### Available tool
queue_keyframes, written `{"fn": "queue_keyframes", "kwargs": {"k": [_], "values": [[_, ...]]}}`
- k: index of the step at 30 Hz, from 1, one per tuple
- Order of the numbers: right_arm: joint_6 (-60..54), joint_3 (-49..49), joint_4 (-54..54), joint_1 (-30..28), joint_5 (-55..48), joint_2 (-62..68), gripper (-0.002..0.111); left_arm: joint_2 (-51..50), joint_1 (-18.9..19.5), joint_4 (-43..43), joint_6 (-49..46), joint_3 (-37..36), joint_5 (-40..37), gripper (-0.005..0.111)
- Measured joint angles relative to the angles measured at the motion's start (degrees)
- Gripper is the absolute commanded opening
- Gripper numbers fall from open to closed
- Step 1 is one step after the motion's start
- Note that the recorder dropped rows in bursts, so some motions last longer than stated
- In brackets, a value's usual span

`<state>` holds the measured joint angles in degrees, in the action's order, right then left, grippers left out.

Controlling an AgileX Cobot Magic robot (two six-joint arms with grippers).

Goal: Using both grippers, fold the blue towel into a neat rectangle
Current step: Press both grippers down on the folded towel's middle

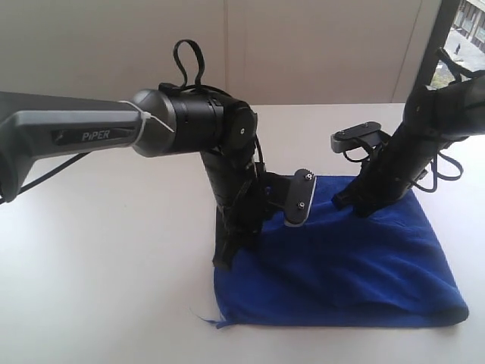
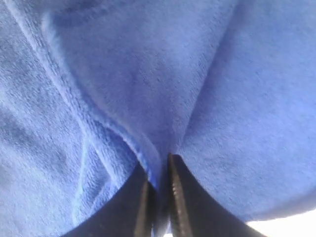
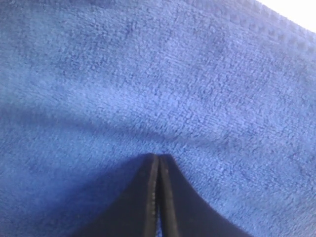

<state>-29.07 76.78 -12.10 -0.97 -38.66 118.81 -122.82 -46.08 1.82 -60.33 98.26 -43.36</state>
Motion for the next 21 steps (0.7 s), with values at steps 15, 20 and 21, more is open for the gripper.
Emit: {"fn": "queue_keyframes", "kwargs": {"k": [15,20,21], "values": [[0.0,0.0,0.0,0.0,0.0,0.0,0.000,0.4,0.0,-1.5,1.6,0.0,-8.2,0.072],[0.3,0.8,-0.1,0.0,0.0,0.0,0.000,0.7,0.0,-1.8,2.8,0.0,-6.7,0.073],[0.4,1.2,-0.1,0.0,-0.1,0.0,0.000,1.0,0.0,-1.8,2.8,0.0,-6.1,0.073]]}}
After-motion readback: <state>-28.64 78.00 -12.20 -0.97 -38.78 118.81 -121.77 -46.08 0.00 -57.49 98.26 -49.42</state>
